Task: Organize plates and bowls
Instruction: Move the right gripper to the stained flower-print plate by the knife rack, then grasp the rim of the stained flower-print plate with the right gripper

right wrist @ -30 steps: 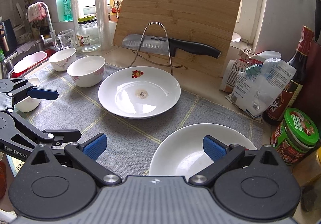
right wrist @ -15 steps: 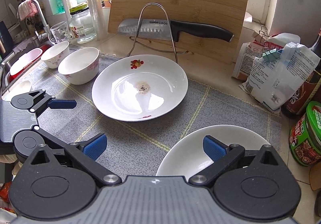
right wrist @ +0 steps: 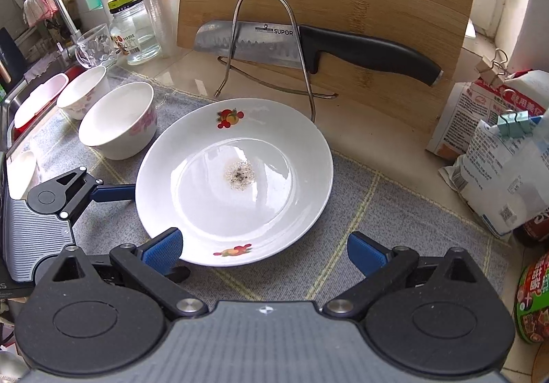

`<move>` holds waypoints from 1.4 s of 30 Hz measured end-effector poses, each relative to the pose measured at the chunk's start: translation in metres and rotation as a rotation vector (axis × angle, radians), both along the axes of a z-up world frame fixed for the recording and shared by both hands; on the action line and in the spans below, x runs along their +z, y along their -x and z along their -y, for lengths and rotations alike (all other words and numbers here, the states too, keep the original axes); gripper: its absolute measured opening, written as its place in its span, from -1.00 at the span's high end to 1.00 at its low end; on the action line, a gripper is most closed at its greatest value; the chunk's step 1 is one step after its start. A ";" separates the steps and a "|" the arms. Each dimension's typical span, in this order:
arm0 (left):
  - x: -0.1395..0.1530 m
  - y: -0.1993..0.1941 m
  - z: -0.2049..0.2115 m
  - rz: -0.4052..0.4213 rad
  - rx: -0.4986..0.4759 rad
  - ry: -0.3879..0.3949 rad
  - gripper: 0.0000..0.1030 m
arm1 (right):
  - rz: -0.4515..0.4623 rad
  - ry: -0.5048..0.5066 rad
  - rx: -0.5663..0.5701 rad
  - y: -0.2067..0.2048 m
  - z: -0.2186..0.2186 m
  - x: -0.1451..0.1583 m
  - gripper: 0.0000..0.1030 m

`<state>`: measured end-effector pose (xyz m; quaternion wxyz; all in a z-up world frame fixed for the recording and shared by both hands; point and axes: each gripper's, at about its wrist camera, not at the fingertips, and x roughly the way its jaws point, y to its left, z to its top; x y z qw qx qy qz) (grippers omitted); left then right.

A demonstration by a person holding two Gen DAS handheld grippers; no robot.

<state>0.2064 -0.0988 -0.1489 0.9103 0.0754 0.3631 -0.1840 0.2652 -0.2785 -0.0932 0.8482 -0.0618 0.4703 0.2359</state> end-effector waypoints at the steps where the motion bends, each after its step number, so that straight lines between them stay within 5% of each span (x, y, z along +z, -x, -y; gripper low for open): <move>1: 0.000 -0.001 0.000 0.002 -0.002 0.000 -0.98 | -0.005 0.004 0.009 -0.006 -0.001 -0.001 -1.00; 22: 0.000 -0.009 -0.003 0.018 -0.031 0.004 -1.00 | -0.139 -0.065 0.121 -0.106 -0.019 -0.032 -1.00; 42: -0.001 -0.009 -0.006 0.028 -0.043 0.009 -1.00 | -0.182 -0.105 0.169 -0.127 -0.035 -0.041 -1.00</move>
